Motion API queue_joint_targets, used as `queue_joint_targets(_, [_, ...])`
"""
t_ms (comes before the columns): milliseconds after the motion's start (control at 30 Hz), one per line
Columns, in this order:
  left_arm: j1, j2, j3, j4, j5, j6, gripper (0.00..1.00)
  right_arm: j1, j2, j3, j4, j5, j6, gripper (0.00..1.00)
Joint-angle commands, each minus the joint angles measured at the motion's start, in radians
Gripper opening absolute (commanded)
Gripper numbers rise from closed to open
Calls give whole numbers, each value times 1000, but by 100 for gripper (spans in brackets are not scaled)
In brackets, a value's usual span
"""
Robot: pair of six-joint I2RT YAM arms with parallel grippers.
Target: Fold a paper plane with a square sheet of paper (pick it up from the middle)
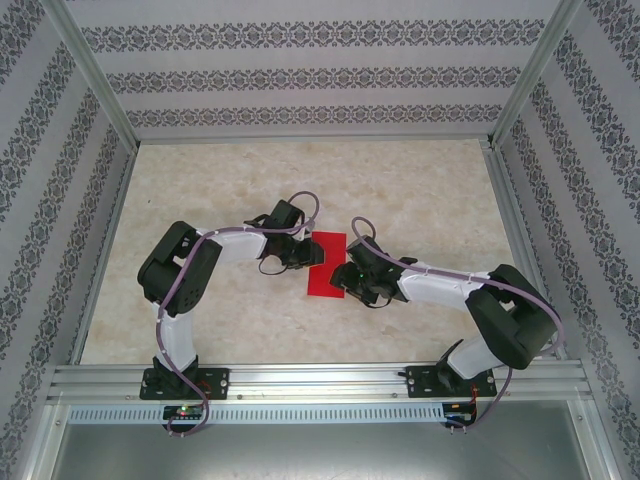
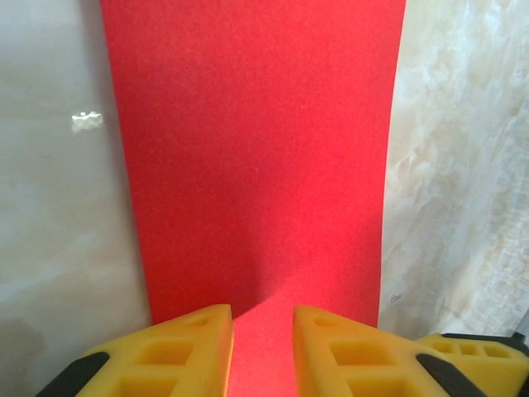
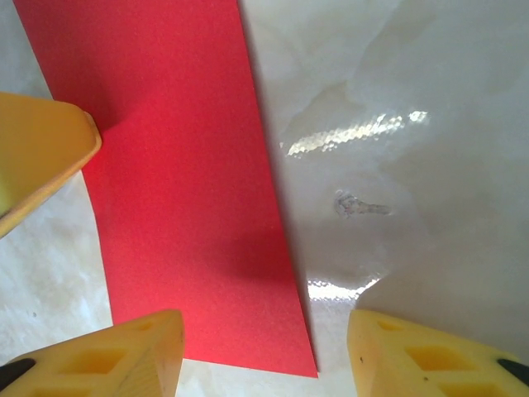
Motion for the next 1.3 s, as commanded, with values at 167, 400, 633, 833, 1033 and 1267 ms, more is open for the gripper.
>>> queue_joint_targets(167, [38,-5,-56,128,147,-39,38,15,16,22,33,-19,1,56])
queue_joint_targets(400, [40,-87,-74,185,161,30,45,16,16,21,35,-17,0,56])
queue_joint_targets(633, [41,-69,-56,145,72,49,40,16,12,18,38,-16,0,56])
queue_joint_targets(833, [43,-23,-37,113,19,45,35,16,12,16,37,-17,0,56])
queue_joint_targets(1033, [42,10,-23,59,-23,47,33,16,13,16,46,-23,-1,56])
queue_joint_targets(1267, [49,19,-29,42,-34,29,34,17,23,10,91,-49,9,52])
